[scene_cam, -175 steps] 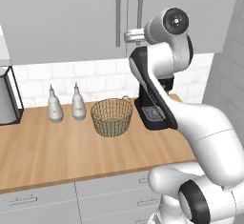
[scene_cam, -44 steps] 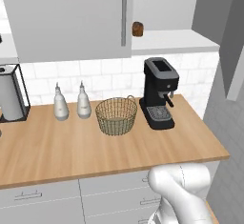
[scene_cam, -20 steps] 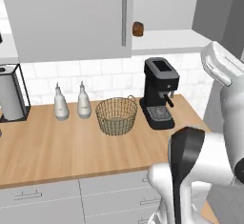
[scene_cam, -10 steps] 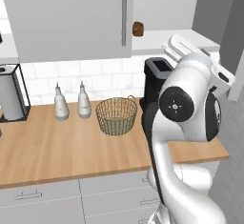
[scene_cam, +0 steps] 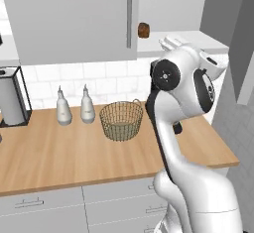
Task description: Open the cabinet, pick up the bread from the cabinet and place it in the basket. Then move the basket to the dining counter.
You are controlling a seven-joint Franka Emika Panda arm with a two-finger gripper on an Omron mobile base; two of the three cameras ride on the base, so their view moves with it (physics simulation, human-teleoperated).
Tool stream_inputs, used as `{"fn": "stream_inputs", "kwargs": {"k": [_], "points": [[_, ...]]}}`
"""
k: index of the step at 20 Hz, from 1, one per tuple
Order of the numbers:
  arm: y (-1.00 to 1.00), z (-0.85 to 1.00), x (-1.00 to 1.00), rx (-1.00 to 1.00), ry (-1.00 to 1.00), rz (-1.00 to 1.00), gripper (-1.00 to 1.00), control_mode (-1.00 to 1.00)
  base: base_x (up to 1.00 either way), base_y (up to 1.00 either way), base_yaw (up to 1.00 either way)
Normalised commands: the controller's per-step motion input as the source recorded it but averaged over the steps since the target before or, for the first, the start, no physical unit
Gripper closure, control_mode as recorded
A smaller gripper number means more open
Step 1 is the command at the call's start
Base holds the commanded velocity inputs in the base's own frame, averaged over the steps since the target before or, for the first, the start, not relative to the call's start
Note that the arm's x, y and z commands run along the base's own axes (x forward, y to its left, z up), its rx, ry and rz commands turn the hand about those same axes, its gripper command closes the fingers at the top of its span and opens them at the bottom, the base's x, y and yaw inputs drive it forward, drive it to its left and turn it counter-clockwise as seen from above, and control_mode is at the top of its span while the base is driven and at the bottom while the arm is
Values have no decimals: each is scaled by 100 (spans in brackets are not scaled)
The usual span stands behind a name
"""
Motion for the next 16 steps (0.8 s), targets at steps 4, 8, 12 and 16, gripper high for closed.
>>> {"fn": "stream_inputs", "kwargs": {"k": [4, 8, 12, 16], "points": [[-29, -12, 54, 0, 16, -22, 100, -100, 0, 0, 0], [-41, -18, 45, 0, 12, -25, 100, -100, 0, 0, 0], [-80, -18, 39, 1, 8, -18, 100, -100, 0, 0, 0], [-94, -6, 28, 7, 3, -11, 100, -100, 0, 0, 0]]}}
